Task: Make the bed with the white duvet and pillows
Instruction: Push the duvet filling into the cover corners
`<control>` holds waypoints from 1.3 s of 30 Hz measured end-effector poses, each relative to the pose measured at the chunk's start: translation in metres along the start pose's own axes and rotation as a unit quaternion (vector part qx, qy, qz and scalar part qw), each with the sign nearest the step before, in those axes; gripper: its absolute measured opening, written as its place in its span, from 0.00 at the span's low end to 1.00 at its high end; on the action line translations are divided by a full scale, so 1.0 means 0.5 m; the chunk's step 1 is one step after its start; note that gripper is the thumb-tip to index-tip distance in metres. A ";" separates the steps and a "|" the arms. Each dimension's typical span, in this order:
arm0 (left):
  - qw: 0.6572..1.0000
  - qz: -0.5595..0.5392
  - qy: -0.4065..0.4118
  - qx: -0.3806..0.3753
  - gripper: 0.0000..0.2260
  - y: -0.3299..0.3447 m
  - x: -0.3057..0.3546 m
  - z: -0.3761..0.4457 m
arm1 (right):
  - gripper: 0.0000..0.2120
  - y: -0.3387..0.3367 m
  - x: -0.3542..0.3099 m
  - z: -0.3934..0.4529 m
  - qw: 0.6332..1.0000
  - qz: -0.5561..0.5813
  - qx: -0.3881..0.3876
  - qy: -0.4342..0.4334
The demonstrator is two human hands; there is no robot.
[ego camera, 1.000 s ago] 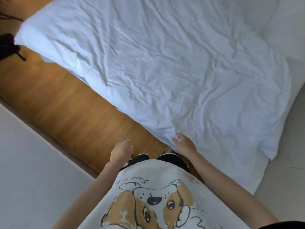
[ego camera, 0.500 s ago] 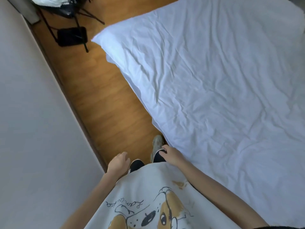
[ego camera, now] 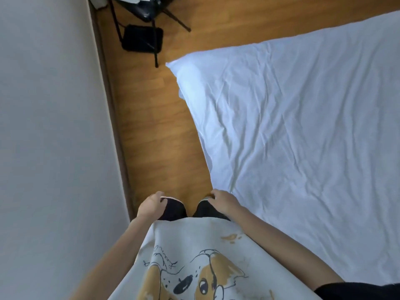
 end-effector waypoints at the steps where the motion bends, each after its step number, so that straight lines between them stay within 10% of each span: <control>1: 1.000 0.000 0.010 0.001 0.18 -0.010 0.011 -0.002 | 0.21 -0.017 -0.006 -0.001 1.000 0.003 -0.001 0.003; 20: 0.993 0.069 0.084 -0.034 0.17 -0.828 0.001 0.599 | 0.20 -0.504 -0.775 0.484 0.993 0.106 0.052 0.010; 39: 0.955 0.228 0.185 -0.036 0.14 -1.419 0.470 1.112 | 0.21 -1.128 -1.002 0.879 0.972 0.221 0.068 0.038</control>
Point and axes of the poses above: each hand's wrist, its own z-axis towards the middle knuckle, its own y-axis out of the palm, x = y × z, the point moved 10 cm from there along z, towards the middle knuckle, and after that the axes turned 6 degrees about z, right-handed, at the moved point
